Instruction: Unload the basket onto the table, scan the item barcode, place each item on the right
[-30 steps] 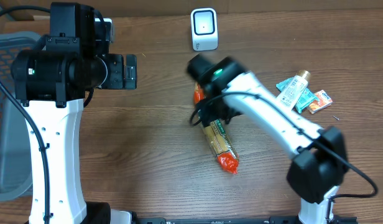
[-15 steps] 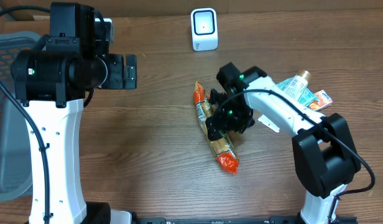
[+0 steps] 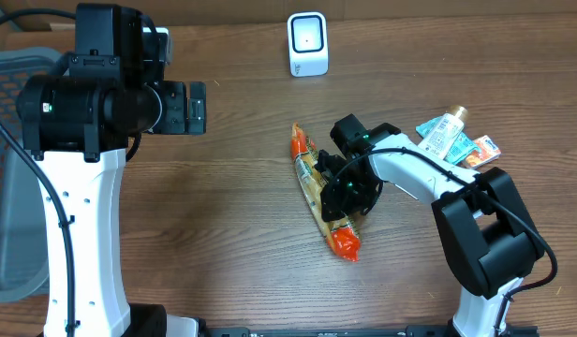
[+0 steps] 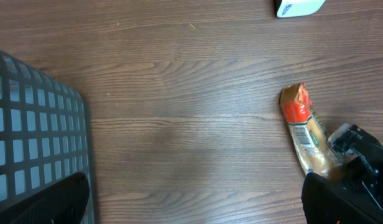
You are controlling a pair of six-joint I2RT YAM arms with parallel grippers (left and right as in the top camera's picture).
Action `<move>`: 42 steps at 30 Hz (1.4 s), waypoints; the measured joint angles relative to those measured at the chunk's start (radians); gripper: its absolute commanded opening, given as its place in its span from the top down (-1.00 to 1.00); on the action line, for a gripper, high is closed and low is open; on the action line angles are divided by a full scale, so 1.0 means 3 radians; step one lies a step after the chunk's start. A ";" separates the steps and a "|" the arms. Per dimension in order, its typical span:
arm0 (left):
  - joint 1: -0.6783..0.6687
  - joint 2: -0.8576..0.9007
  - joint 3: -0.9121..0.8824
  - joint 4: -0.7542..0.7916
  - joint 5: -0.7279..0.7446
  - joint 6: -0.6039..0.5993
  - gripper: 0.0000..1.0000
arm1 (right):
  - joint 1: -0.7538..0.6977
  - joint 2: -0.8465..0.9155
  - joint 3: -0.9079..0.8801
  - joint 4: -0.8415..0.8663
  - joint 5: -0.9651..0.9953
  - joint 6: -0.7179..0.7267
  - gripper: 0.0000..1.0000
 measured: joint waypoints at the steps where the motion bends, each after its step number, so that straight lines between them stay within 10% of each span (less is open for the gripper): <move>1: 0.0000 0.0000 0.0000 0.0001 0.0000 0.0001 -0.99 | -0.0008 0.0000 0.0000 0.0005 -0.0005 -0.0027 0.54; 6: 0.0000 0.0000 0.0000 0.0001 -0.0001 0.0000 -0.99 | -0.0019 -0.0020 0.0027 -0.0055 -0.0046 -0.0010 0.92; 18: 0.0000 0.0000 0.0000 0.0001 0.0000 0.0000 -0.99 | -0.0023 -0.0079 0.0570 -0.0579 -0.0179 0.0010 0.93; 42: 0.0000 0.0000 0.0000 0.0001 -0.0001 0.0000 -0.99 | -0.1218 -0.0905 0.1040 -0.0659 -0.2478 -0.0107 0.93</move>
